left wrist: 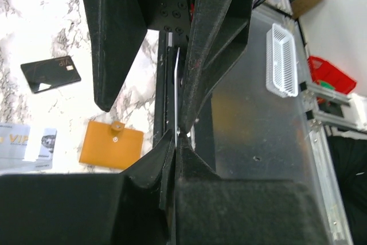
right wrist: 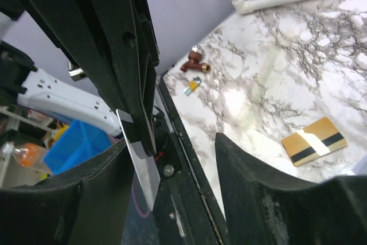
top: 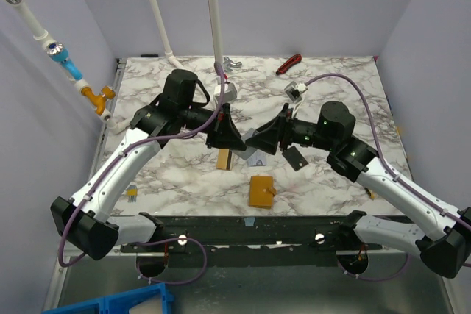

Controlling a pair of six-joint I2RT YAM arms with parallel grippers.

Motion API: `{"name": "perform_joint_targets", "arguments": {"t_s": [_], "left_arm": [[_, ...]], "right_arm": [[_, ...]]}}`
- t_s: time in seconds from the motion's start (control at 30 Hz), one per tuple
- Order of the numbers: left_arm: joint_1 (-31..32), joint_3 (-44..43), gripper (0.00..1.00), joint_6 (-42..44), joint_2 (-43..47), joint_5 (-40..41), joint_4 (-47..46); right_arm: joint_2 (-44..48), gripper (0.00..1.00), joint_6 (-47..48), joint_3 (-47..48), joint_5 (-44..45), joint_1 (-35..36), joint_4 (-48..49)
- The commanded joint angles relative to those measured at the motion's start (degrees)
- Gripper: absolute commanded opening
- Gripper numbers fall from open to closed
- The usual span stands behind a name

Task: Put the credit cards into the card holder
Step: Pick up the credit card from the center of the board.

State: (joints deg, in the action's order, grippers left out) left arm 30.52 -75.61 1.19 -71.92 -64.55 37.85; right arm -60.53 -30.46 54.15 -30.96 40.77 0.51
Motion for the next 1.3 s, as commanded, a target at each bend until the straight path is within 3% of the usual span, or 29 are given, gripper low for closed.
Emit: {"name": "perform_joint_targets", "arguments": {"t_s": [0.0,0.4,0.73,0.93,1.1,1.27], "left_arm": [[-1.4,1.6,0.00,-13.7,1.4,-6.3,-10.6],[-5.0,6.4,0.00,-34.9,2.9,-9.8,-27.7],[-5.1,10.2,0.00,-46.6,2.4,-10.1,-38.1],[-5.4,11.3,0.00,-50.1,2.5,-10.0,-42.9],[-5.8,12.4,0.00,-49.8,3.0,-9.1,-42.4],[-6.1,12.8,0.00,-47.7,3.6,-8.2,-39.8]], "right_arm": [[1.6,0.62,-4.0,-2.6,4.4,-0.2,5.1],[1.9,0.68,-15.3,-11.4,0.0,-0.1,27.3],[-0.7,0.69,-19.7,-14.0,-2.3,-0.1,38.9],[-1.0,0.67,-21.2,-15.2,-1.8,-0.1,40.8],[2.0,0.56,-19.8,-15.4,3.7,-0.1,36.9],[4.5,0.30,-18.8,-14.6,9.2,-0.1,33.2]]}}
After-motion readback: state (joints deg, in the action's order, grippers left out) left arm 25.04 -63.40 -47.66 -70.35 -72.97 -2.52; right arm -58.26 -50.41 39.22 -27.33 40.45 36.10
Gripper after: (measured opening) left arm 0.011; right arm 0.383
